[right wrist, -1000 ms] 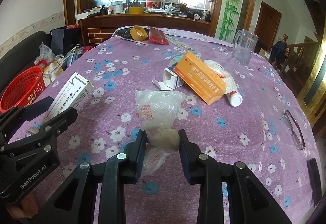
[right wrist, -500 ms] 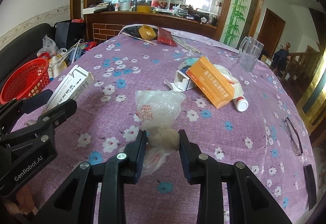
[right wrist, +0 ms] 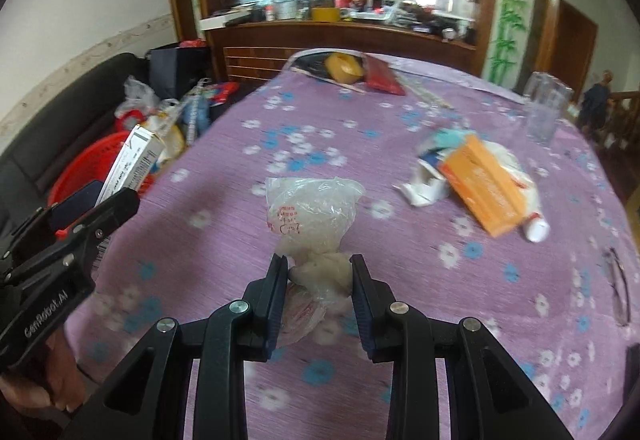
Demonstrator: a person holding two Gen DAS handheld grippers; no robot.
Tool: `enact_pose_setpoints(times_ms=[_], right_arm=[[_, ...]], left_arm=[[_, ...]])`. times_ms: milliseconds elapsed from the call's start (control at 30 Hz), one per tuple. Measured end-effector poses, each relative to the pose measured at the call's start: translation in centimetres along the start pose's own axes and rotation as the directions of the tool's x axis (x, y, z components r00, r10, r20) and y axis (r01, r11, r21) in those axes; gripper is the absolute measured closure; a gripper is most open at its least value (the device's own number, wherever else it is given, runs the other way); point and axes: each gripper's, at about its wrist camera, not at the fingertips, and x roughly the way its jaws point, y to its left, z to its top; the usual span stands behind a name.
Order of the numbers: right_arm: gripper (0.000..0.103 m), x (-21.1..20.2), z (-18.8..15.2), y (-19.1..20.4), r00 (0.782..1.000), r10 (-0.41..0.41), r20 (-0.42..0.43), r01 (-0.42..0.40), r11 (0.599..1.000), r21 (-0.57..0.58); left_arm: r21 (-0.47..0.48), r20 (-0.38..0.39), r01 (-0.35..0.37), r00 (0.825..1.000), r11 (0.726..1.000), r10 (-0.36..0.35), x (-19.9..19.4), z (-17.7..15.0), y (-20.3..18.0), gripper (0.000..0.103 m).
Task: Collect trash
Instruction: 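Carry the medicine box and plastic bag over the red basket with both grippers, then open both grippers to drop the box and bag into the red basket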
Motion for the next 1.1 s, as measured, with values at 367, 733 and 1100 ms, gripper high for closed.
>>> enact_pose_setpoints(times_ms=[367,733,1100], right_arm=[[0.068,3.2,5.7,9.0,0.971,0.237,-0.041,-0.240,0.967,-0.090],[0.068,7.9,10.4,17.9,0.931,0.350,-0.107,-0.362,0.922,-0.134],[0.049,10.4,11.4,19.0,0.925,0.363,-0.115,-0.375,0.921,-0.108]], left_arm=[[-0.135,-0.018,-0.204,0.979,0.970,0.203,0.1,1.2,10.9,0.048],[-0.195,-0.069,-0.260,0.965,0.946,0.252,1.6,0.6,16.0,0.048],[-0.197,-0.053,-0.262,0.965,0.945,0.257,1.7,0.9,15.6,0.029]])
